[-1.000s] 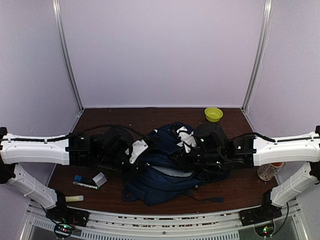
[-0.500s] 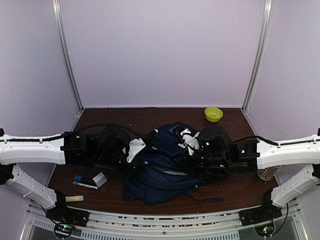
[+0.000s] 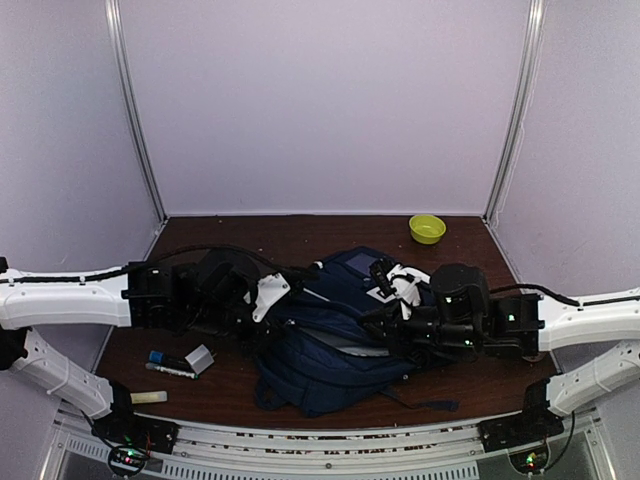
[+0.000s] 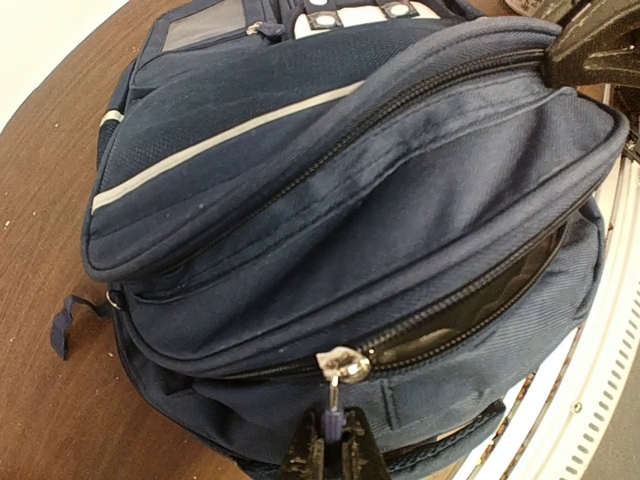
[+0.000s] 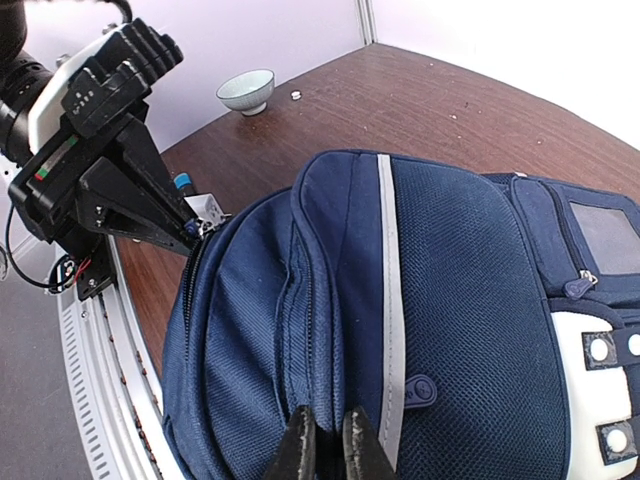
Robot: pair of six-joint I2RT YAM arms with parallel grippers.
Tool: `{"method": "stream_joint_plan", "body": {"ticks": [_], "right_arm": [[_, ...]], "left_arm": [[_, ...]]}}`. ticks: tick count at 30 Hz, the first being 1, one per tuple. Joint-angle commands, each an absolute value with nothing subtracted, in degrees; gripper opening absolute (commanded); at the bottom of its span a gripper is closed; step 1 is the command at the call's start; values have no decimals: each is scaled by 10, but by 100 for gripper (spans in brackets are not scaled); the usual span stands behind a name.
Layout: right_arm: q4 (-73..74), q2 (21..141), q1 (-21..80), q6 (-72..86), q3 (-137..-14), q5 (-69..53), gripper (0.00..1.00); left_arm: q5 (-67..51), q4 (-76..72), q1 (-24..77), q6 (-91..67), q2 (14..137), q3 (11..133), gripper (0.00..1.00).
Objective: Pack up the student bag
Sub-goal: Unzip the second largest pocket of the student bag.
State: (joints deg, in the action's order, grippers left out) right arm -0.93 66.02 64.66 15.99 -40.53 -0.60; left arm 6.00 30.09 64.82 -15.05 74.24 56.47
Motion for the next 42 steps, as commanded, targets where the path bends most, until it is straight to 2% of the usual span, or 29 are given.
{"method": "stream_joint_plan", "body": {"ticks": [1, 12, 42], "right_arm": [[-12, 634, 647, 155, -398, 6, 0], [-27, 611, 647, 163, -382, -42, 0], [-26, 583, 647, 170, -389, -74, 0]], "left_arm": [[85, 292, 633, -144, 733, 559, 0], [92, 303, 603, -156, 709, 523, 0], [114, 275, 548, -201, 661, 438, 0]]}}
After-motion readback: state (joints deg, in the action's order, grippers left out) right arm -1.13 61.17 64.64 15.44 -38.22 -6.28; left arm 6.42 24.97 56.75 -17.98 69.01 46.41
